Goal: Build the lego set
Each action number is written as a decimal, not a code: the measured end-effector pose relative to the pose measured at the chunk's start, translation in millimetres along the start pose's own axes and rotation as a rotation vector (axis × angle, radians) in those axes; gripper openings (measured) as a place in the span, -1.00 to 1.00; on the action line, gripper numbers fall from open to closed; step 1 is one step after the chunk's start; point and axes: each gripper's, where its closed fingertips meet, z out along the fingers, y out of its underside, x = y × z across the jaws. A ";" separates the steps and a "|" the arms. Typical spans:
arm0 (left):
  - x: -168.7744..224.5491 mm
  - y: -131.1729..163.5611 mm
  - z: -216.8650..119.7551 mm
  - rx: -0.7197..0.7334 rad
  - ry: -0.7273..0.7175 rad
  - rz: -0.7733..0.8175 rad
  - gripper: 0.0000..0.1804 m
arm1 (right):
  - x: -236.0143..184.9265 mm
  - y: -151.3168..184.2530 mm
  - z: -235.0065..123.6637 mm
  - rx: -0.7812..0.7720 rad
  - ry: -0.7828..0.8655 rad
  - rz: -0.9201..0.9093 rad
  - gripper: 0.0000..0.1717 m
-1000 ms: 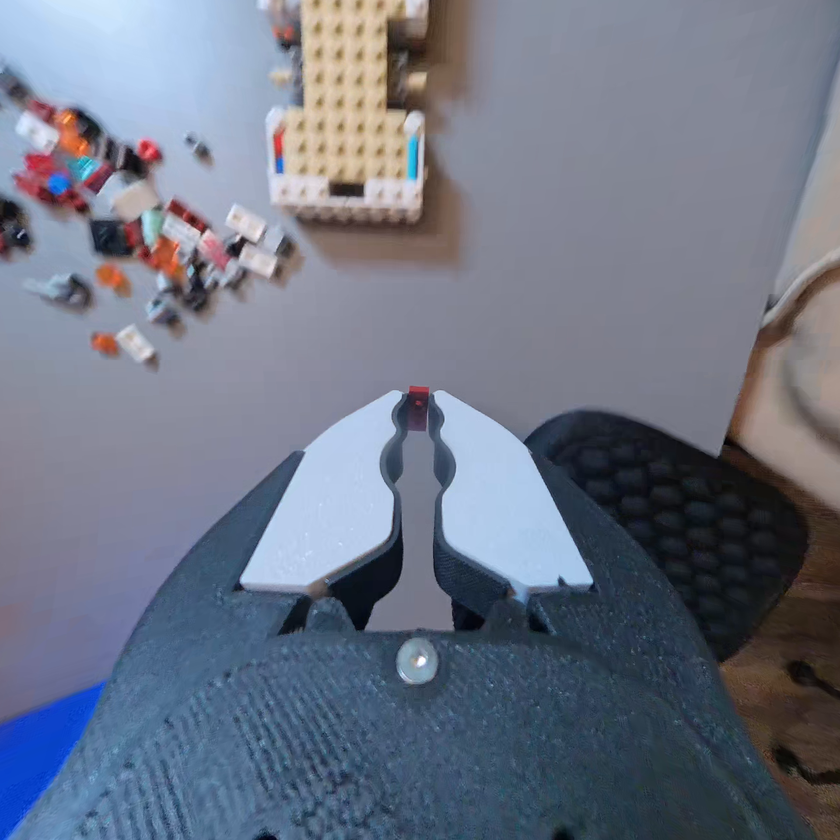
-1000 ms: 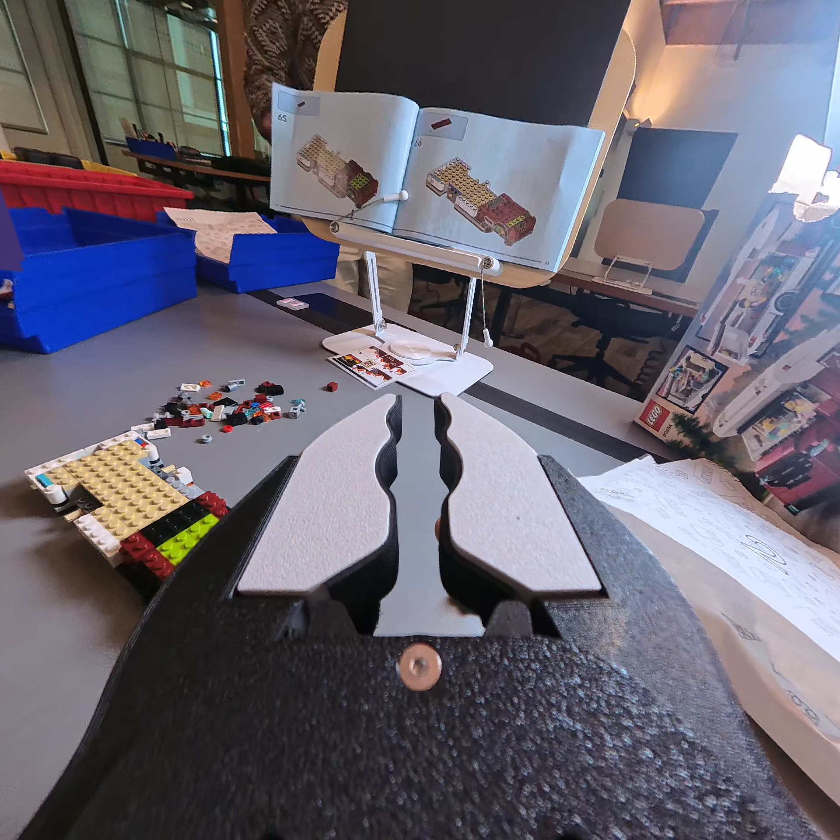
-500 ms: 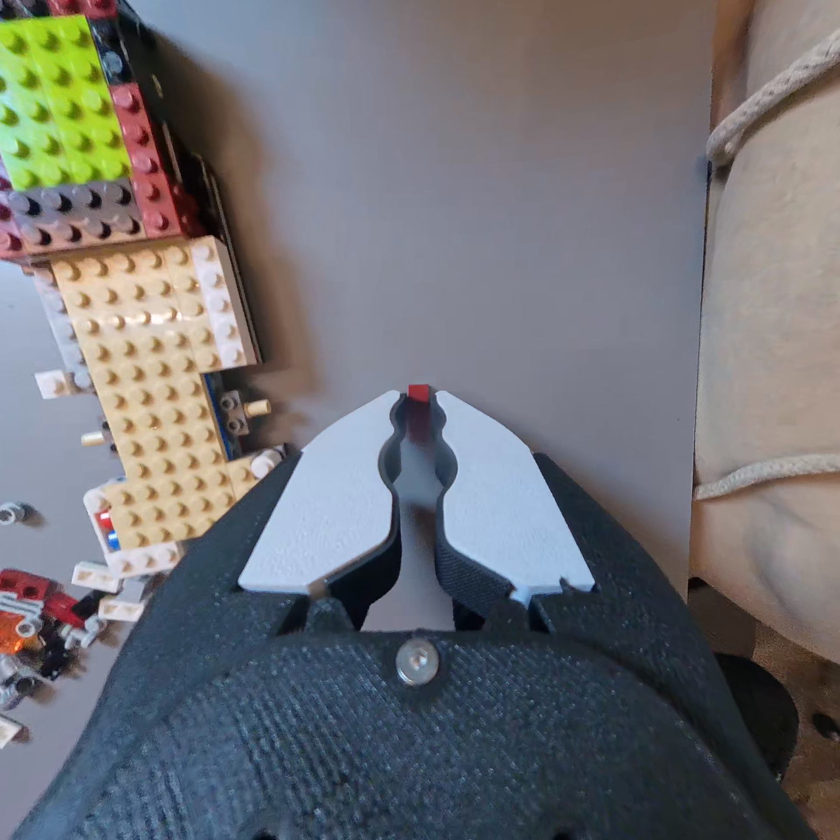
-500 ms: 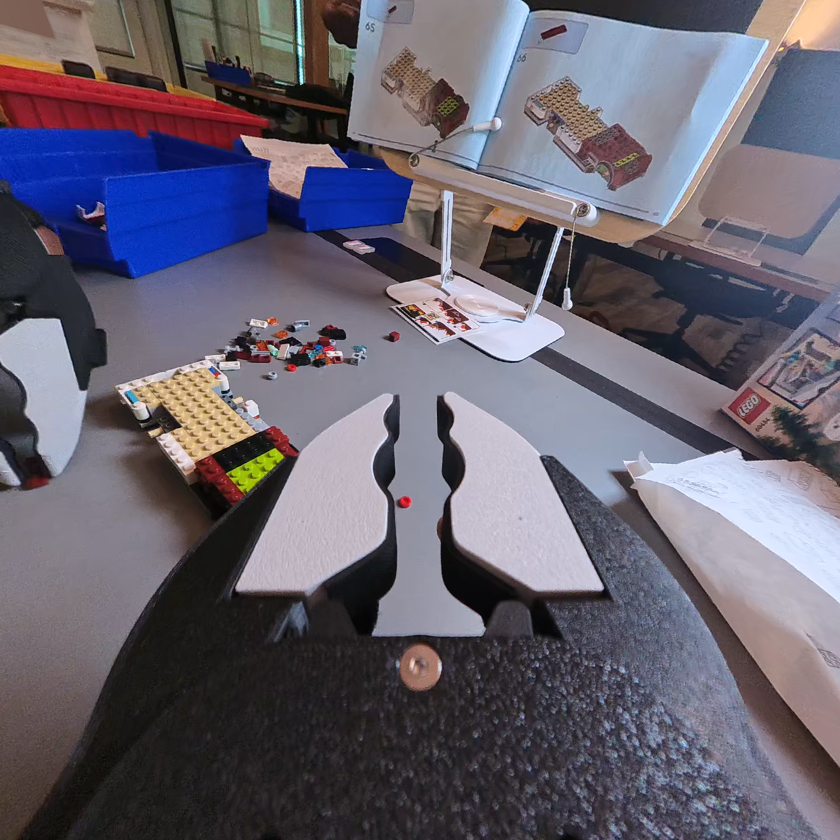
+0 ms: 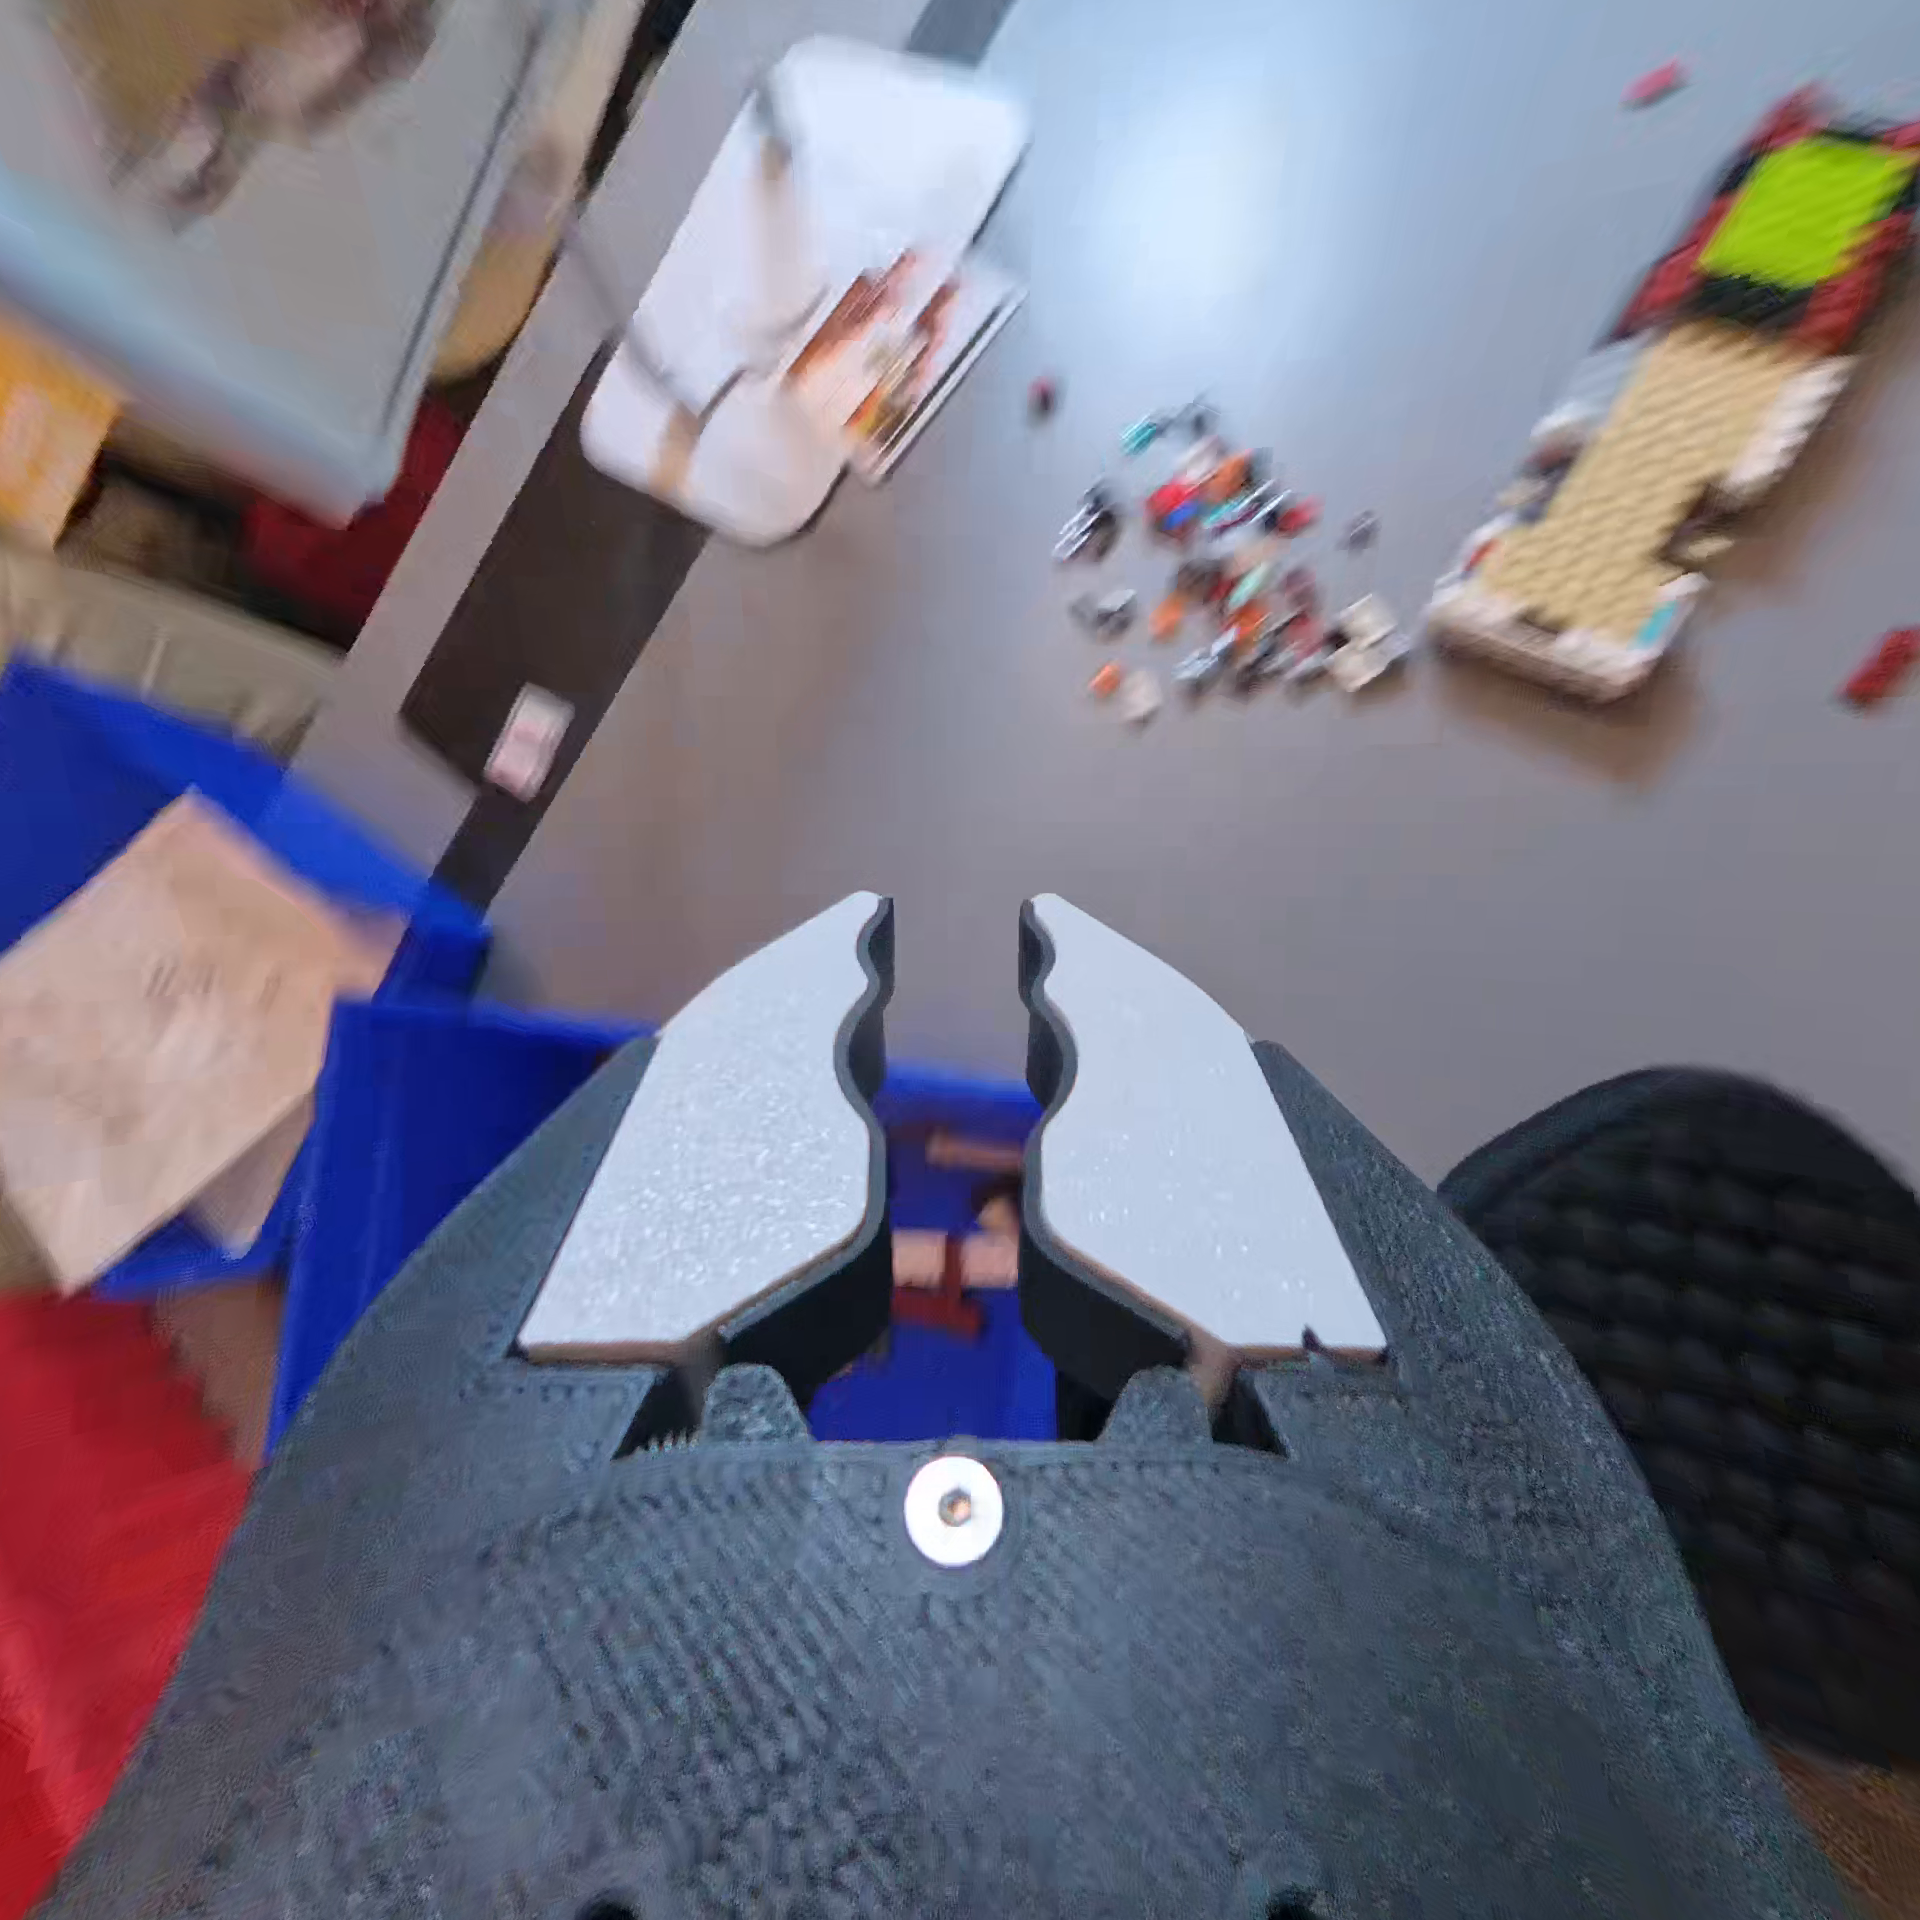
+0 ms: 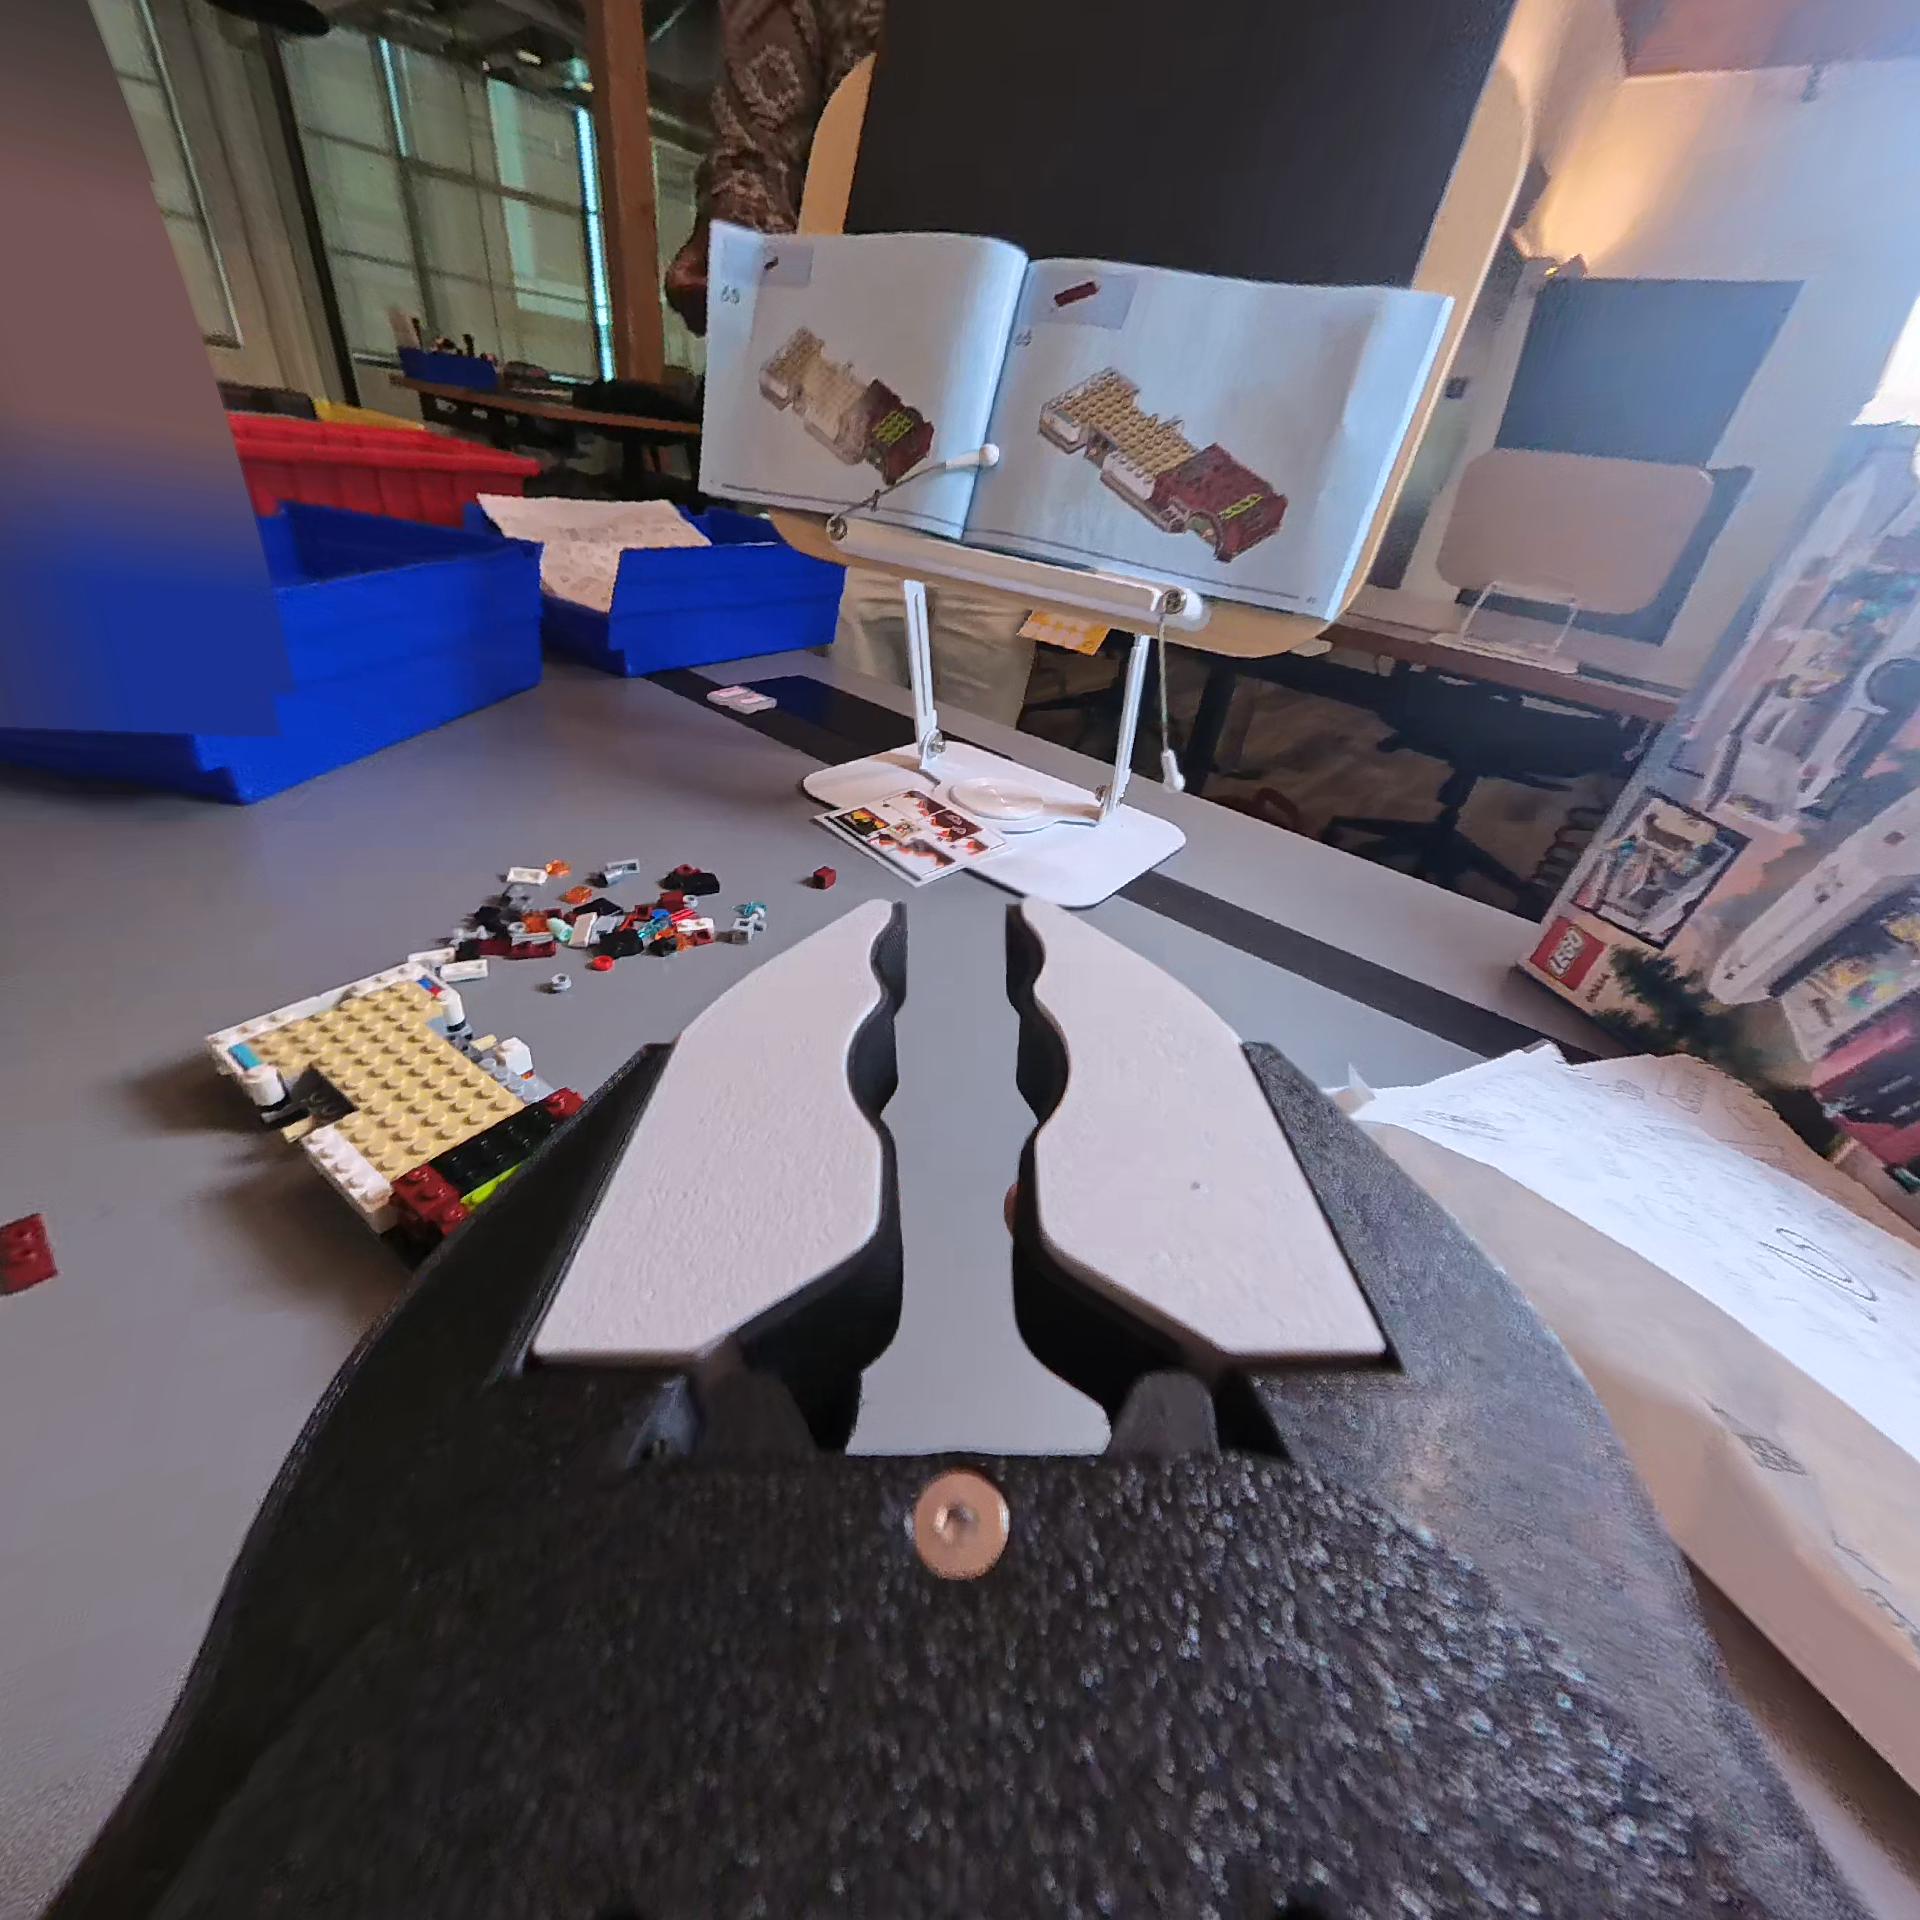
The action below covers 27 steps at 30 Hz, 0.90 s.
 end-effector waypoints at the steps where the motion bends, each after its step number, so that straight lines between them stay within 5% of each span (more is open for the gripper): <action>1: -22.8 24.0 -6.2 -0.066 -0.041 -0.046 -0.75 | 5.0 -2.5 -1.5 0.014 0.023 0.010 -0.77; 6: -56.0 146.6 16.9 -0.400 0.004 -0.185 -0.79 | 31.7 -9.6 -10.6 0.061 0.153 0.031 -0.68; 10: -47.6 199.9 50.5 -0.536 0.109 -0.241 -0.79 | 42.9 -7.8 -13.5 0.057 0.202 0.029 -0.65; 27: -46.1 247.0 72.0 -0.676 0.257 -0.203 -0.83 | 41.7 9.3 -5.3 0.000 0.178 0.044 -0.66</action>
